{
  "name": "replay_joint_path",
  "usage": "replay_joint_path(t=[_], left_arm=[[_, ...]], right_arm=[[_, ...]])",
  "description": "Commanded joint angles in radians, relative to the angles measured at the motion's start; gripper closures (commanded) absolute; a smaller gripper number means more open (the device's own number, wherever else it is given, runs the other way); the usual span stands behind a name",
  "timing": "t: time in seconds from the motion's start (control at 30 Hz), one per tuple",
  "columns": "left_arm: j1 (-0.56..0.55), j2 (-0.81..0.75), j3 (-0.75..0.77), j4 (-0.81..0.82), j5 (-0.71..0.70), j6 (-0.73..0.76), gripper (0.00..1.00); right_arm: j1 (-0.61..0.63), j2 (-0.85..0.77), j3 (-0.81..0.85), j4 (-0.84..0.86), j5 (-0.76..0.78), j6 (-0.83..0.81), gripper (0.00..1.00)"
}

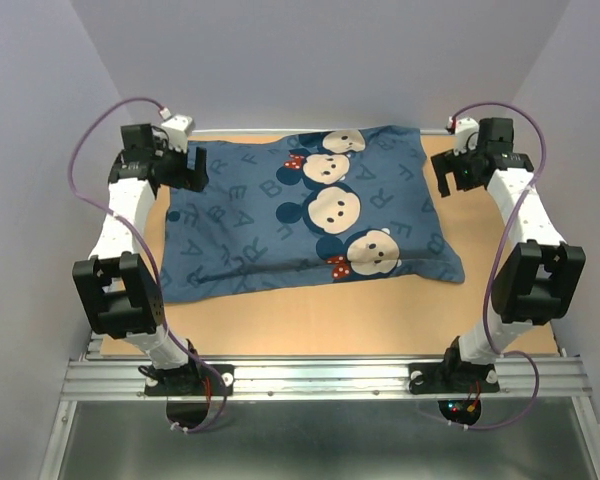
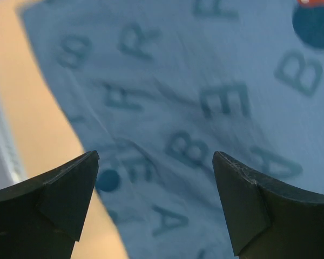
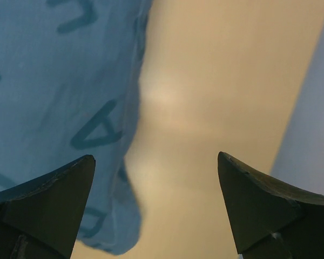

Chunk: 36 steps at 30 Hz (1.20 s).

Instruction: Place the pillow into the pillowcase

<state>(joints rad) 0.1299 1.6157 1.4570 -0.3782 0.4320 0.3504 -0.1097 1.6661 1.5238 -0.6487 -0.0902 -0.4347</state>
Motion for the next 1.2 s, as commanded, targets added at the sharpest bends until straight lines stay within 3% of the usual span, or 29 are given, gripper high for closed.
replay_joint_path(t=[0.0, 0.23, 0.4, 0.63, 0.77, 1.03, 1.17], left_arm=[[-0.050, -0.129, -0.144, -0.030, 0.021, 0.019, 0.01], [-0.182, -0.071, -0.299, 0.031, -0.004, -0.019, 0.01], [-0.271, 0.090, -0.274, 0.113, -0.045, -0.062, 0.01], [-0.277, 0.240, -0.092, 0.139, -0.042, -0.103, 0.01], [-0.277, 0.188, -0.113, 0.133, -0.039, -0.094, 0.01], [-0.262, -0.140, -0.253, 0.177, -0.136, -0.142, 0.01], [-0.257, -0.258, -0.274, 0.167, -0.154, -0.143, 0.01]], right_arm=[[0.001, -0.043, -0.094, -0.074, -0.149, 0.091, 0.00], [0.005, 0.072, -0.146, -0.063, -0.338, 0.197, 0.00], [0.008, 0.074, -0.313, -0.037, -0.235, 0.186, 0.00], [0.008, -0.035, -0.508, -0.022, -0.138, 0.174, 0.00], [0.002, -0.060, -0.440, -0.014, -0.071, 0.175, 0.00], [-0.008, 0.046, -0.129, -0.012, 0.015, 0.157, 0.00], [-0.008, 0.020, -0.028, -0.025, -0.084, 0.169, 0.00]])
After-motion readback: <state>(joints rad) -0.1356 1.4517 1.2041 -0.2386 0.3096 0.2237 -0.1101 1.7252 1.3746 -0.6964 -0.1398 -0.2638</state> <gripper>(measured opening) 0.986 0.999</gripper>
